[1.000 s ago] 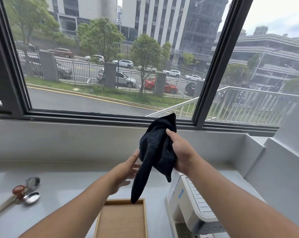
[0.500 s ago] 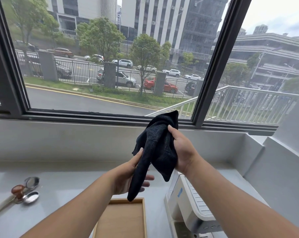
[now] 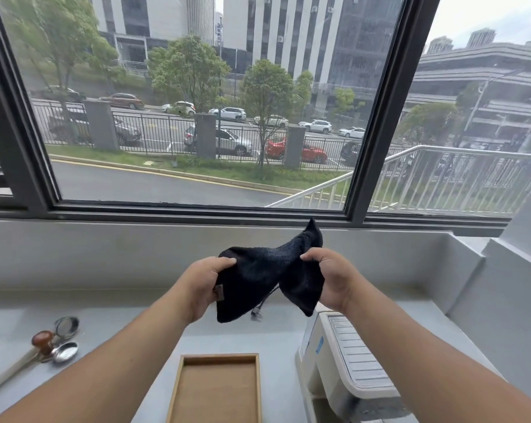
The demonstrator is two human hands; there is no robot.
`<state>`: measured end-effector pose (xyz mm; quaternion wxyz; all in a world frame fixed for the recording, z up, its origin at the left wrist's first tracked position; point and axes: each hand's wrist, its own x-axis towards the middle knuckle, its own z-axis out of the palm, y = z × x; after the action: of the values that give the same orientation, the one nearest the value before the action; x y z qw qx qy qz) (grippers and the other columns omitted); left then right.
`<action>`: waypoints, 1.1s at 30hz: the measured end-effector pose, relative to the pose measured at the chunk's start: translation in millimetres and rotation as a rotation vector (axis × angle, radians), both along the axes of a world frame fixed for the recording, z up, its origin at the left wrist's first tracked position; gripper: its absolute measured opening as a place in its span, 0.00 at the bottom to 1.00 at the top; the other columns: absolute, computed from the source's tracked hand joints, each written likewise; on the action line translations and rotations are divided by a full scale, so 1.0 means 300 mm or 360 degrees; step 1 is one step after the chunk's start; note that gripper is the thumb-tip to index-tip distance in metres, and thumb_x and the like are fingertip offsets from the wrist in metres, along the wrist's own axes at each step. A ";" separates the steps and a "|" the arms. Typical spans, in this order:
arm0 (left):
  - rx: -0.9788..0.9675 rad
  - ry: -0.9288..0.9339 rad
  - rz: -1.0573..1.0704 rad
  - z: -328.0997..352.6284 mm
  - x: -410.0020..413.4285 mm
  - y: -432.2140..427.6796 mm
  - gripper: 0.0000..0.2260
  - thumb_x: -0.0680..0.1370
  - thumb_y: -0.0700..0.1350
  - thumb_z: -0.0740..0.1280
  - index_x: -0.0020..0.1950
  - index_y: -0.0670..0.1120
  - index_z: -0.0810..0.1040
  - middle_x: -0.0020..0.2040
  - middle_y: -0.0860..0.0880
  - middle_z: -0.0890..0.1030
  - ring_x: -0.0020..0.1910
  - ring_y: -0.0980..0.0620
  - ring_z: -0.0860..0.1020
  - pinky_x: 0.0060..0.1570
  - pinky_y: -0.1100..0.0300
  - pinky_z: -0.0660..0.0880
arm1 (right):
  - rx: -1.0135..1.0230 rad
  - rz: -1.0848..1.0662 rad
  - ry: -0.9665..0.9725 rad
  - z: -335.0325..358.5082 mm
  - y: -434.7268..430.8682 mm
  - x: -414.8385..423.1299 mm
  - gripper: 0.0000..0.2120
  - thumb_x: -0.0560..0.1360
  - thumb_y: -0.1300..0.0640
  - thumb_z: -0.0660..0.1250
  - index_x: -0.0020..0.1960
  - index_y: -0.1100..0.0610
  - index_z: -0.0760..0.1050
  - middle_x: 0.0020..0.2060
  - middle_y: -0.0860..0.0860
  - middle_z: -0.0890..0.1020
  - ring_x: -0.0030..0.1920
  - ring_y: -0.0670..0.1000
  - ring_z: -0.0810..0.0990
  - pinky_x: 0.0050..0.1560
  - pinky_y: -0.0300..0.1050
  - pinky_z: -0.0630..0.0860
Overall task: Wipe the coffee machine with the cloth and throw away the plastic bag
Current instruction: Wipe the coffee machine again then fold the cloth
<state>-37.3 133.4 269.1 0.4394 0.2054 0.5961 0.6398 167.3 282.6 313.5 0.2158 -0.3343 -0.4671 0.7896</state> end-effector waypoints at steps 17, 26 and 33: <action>-0.0128 0.0285 0.0326 0.045 -0.059 0.035 0.07 0.77 0.41 0.75 0.52 0.43 0.79 0.39 0.46 0.87 0.32 0.52 0.84 0.29 0.58 0.79 | 0.0273 -0.0105 -0.0287 -0.072 0.265 0.037 0.29 0.79 0.65 0.66 0.77 0.48 0.66 0.58 0.59 0.83 0.53 0.60 0.86 0.47 0.53 0.83; -0.0080 0.0362 0.0327 0.087 -0.040 0.064 0.18 0.79 0.38 0.74 0.63 0.56 0.78 0.49 0.45 0.89 0.39 0.49 0.86 0.37 0.54 0.80 | 0.0126 -0.0208 -0.0105 -0.063 0.347 0.039 0.21 0.82 0.63 0.52 0.59 0.48 0.81 0.45 0.57 0.88 0.37 0.57 0.86 0.37 0.54 0.83; -0.0287 0.0705 0.0338 0.100 -0.030 0.056 0.11 0.81 0.38 0.72 0.60 0.52 0.82 0.50 0.47 0.89 0.47 0.49 0.88 0.43 0.58 0.79 | 0.0321 0.0131 -0.0270 -0.070 0.420 0.046 0.21 0.79 0.66 0.54 0.54 0.55 0.85 0.47 0.55 0.87 0.40 0.53 0.83 0.37 0.46 0.80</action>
<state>-46.4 150.2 299.1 0.2449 0.2367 0.7508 0.5660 181.1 408.7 292.5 0.1755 -0.3572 -0.5740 0.7157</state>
